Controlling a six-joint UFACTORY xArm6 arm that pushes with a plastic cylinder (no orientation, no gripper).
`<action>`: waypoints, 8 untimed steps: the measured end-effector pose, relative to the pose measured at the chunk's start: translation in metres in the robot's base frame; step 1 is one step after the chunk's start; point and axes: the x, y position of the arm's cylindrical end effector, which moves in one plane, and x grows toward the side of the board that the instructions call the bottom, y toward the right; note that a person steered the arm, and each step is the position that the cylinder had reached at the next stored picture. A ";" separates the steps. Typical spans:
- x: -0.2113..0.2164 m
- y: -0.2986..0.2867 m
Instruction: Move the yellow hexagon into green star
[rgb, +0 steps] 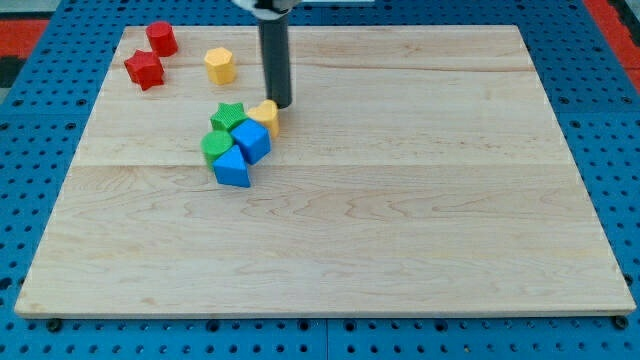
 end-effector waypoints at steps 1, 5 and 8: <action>0.004 -0.001; -0.109 -0.079; -0.055 -0.059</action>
